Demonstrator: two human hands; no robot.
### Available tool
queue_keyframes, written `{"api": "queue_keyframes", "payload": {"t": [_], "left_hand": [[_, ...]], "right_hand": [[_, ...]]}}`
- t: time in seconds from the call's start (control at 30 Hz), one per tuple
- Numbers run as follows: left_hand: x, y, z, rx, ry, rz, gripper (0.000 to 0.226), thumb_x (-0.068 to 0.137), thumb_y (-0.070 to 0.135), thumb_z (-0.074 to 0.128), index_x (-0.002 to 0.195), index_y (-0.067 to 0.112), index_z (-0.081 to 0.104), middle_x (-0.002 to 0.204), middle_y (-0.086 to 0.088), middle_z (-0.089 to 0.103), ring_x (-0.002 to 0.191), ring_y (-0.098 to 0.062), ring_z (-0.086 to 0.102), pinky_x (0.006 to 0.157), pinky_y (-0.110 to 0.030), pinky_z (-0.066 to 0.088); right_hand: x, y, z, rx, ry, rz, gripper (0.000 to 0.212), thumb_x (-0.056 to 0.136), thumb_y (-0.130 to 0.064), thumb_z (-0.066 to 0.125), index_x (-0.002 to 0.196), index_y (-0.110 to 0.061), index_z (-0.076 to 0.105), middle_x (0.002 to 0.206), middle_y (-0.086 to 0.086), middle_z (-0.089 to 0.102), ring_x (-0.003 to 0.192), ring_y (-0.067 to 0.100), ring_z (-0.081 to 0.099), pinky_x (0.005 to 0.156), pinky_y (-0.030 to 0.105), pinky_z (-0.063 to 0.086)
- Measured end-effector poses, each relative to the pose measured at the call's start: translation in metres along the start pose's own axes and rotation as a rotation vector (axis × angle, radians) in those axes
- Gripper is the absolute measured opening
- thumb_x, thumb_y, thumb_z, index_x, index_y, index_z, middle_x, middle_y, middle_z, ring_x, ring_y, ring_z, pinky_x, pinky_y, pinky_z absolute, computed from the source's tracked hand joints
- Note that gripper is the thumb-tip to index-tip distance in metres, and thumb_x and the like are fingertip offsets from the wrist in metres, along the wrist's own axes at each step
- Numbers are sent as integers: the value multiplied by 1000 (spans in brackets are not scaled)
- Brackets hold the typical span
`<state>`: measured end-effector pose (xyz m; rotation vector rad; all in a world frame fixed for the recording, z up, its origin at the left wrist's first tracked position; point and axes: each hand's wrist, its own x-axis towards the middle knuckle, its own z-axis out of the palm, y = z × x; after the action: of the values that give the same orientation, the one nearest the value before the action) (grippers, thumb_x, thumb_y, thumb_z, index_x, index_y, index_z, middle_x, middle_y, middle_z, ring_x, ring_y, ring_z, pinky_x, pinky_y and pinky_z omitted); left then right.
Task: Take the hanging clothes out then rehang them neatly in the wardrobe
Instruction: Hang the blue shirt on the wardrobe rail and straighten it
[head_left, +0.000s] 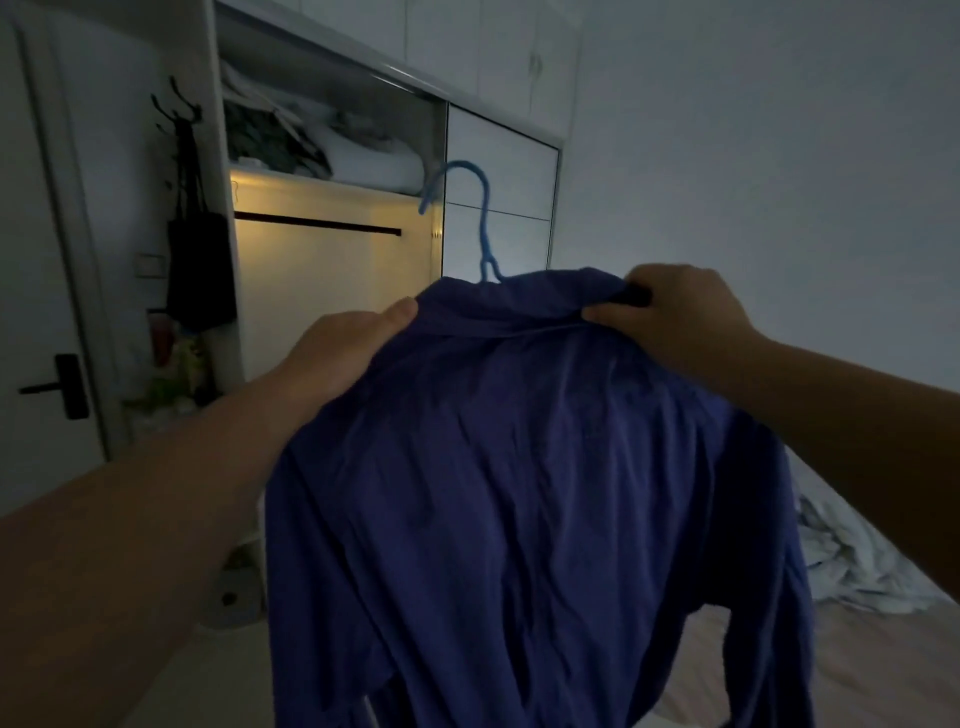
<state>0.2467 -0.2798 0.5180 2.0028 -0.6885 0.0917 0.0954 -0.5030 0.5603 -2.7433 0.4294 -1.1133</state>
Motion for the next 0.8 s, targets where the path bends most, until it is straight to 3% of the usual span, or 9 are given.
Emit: {"api": "queue_keyframes", "payload": {"t": [0.07, 0.17, 0.3, 0.4, 0.5, 0.6, 0.7, 0.8], "left_hand": [[13, -18, -32, -52, 71, -51, 57, 80, 70, 44, 87, 16, 63, 86, 1, 59, 85, -21, 58, 87, -36, 45], [26, -46, -70, -148, 122, -38, 66, 74, 63, 61, 94, 1, 70, 92, -10, 69, 79, -19, 62, 75, -32, 49], [40, -69, -107, -134, 74, 9, 42, 75, 52, 67, 88, 12, 71, 88, -1, 68, 80, -14, 62, 76, -30, 51], [48, -78, -129, -126, 97, 66, 28, 77, 47, 68, 79, 19, 67, 82, 5, 64, 76, -9, 59, 74, -26, 49], [54, -88, -154, -125, 182, 88, 24, 77, 47, 68, 71, 26, 60, 78, 9, 60, 73, -6, 56, 71, -25, 48], [58, -100, -181, -158, 284, 77, 26, 76, 48, 69, 83, 24, 61, 78, 13, 57, 74, -3, 54, 69, -23, 47], [60, -108, -207, -164, 365, 74, 30, 77, 45, 70, 97, 25, 60, 76, 15, 53, 70, 1, 51, 59, -17, 41], [63, -111, -236, -117, 466, 80, 43, 74, 47, 71, 103, 16, 67, 86, 5, 62, 71, -4, 56, 61, -21, 45]], "right_hand": [[16, -37, 16, 0, -8, -27, 41, 79, -55, 57, 79, -15, 57, 68, -7, 50, 71, 13, 49, 65, 29, 37], [30, -76, 35, 0, -72, -42, 34, 81, -53, 56, 80, -20, 55, 69, -10, 50, 64, 4, 44, 57, 26, 34], [36, -103, 58, 22, -133, -36, 17, 86, -28, 51, 77, -14, 56, 69, -3, 53, 69, 17, 49, 58, 27, 35], [40, -119, 68, 94, -105, -27, 22, 88, -14, 43, 79, -1, 57, 70, 6, 55, 70, 21, 47, 58, 26, 33], [48, -133, 74, 149, -198, 26, 29, 92, -27, 46, 76, -12, 64, 78, 4, 60, 70, 13, 51, 62, 25, 37], [55, -140, 83, 139, -294, 79, 31, 88, -46, 51, 81, -22, 67, 85, 2, 64, 80, 17, 58, 72, 29, 45], [63, -154, 92, 194, -278, 55, 32, 87, -48, 51, 83, -20, 67, 86, 1, 65, 82, 19, 59, 72, 28, 45], [81, -184, 101, 351, -230, 9, 37, 85, -53, 50, 86, -21, 68, 87, -3, 65, 79, 12, 59, 71, 25, 44]]}}
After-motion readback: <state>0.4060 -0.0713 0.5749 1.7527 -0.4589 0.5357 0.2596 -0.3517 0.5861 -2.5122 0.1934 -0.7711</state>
